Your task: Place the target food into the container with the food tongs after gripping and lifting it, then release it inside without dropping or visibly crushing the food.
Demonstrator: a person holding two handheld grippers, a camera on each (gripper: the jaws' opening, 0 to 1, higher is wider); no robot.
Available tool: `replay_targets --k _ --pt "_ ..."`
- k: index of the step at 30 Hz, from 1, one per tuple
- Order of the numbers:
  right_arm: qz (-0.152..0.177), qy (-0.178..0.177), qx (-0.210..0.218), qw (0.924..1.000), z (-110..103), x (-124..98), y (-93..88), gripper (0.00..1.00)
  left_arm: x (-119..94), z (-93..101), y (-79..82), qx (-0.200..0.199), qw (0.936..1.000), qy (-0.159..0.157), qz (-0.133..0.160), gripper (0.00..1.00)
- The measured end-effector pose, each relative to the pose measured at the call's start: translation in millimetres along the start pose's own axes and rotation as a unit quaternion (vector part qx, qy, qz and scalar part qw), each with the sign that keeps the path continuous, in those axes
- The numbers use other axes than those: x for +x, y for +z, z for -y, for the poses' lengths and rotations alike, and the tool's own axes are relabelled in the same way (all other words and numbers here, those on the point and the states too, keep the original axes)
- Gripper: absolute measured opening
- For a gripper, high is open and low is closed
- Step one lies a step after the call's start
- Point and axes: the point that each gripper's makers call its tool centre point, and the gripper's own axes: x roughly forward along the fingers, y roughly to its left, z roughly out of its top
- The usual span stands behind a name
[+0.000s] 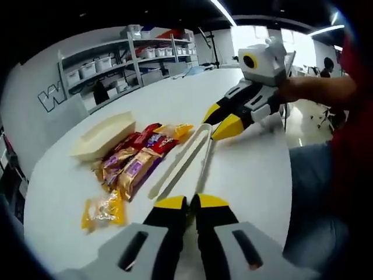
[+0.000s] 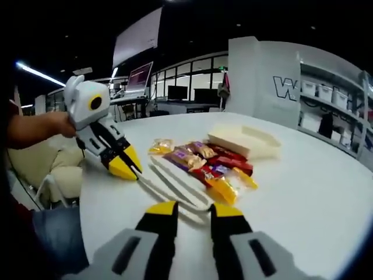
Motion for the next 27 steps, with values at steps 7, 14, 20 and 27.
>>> replay_targets --k 7,14,20,27 --pt "0.023 -0.002 0.017 0.9996 6 -9 10.1 0.16 -8 14.7 12.8 0.006 0.9991 -0.025 0.033 0.02" --pt "0.036 -0.005 0.026 0.9990 10 -13 14.4 0.11 -11 21.0 18.2 0.021 0.9985 -0.031 0.041 0.02" --pt "0.051 0.001 0.039 0.9980 9 -17 18.4 0.20 -17 22.3 22.3 0.011 0.9980 -0.034 0.053 0.02" --pt "0.074 0.031 0.080 0.9935 2 -22 27.0 0.37 -26 23.7 38.3 -0.005 0.9951 -0.041 0.090 0.02"
